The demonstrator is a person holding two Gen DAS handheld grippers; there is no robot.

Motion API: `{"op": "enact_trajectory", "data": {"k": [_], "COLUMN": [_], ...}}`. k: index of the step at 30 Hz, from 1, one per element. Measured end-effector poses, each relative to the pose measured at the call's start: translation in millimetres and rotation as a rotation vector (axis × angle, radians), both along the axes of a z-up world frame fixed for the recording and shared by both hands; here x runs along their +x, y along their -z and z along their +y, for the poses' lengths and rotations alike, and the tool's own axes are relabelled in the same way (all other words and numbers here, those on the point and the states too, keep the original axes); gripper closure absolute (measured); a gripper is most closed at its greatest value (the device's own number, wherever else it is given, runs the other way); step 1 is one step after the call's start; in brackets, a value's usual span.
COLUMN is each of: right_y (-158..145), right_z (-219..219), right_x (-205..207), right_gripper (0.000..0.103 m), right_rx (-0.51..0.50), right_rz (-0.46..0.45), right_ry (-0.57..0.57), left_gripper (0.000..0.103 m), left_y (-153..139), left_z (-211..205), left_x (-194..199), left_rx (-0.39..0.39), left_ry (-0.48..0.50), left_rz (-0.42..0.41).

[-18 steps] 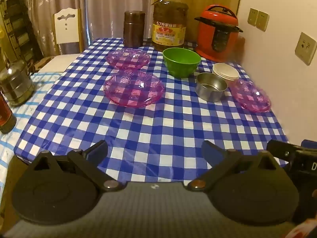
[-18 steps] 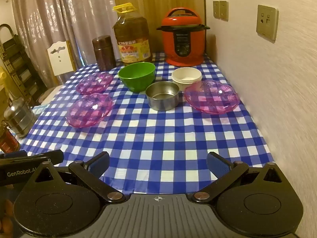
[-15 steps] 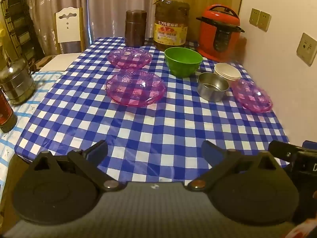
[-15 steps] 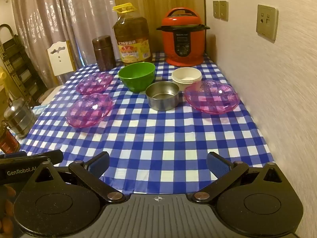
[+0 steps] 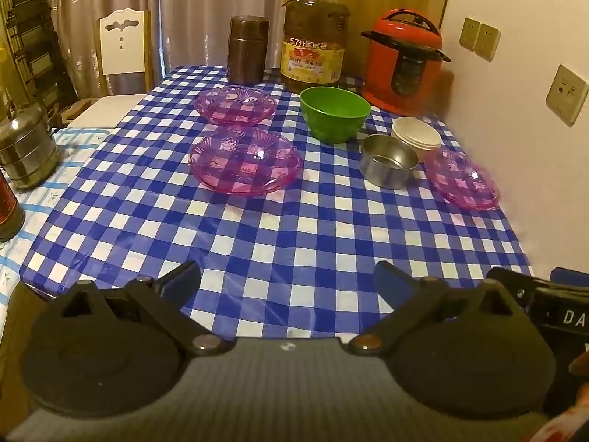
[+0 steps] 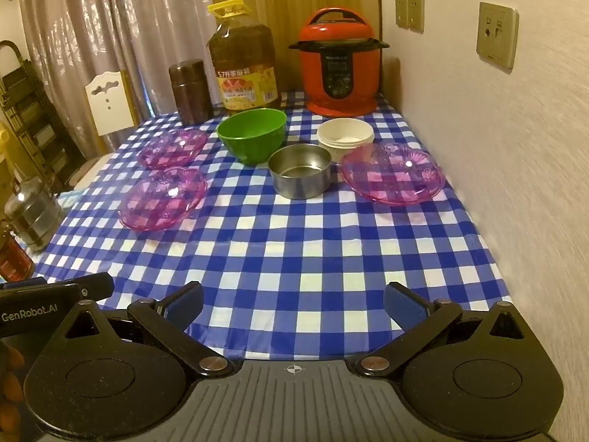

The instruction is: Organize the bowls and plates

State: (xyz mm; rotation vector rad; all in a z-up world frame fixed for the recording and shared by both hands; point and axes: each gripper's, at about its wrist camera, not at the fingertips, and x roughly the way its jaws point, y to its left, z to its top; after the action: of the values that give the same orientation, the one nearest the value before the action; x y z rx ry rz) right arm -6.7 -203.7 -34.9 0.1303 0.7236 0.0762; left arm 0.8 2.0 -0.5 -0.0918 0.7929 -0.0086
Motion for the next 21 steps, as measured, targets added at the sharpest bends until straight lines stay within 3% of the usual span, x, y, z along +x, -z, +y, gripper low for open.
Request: {"op": "enact_trajectory", "data": {"k": [21], "right_y": [-0.4], "right_z": [-0.8], "right_x": [1.0], "right_gripper": [0.000], "right_rx": [0.003], "right_rz": [0.002], "right_ry": [0.000], "left_gripper": [0.003], "left_y": [-1.2], "left_z": [-2.7], "left_x": [0.7], "left_rx": [-0.005], "left_ry": [0.017], "left_rz": [0.002]}}
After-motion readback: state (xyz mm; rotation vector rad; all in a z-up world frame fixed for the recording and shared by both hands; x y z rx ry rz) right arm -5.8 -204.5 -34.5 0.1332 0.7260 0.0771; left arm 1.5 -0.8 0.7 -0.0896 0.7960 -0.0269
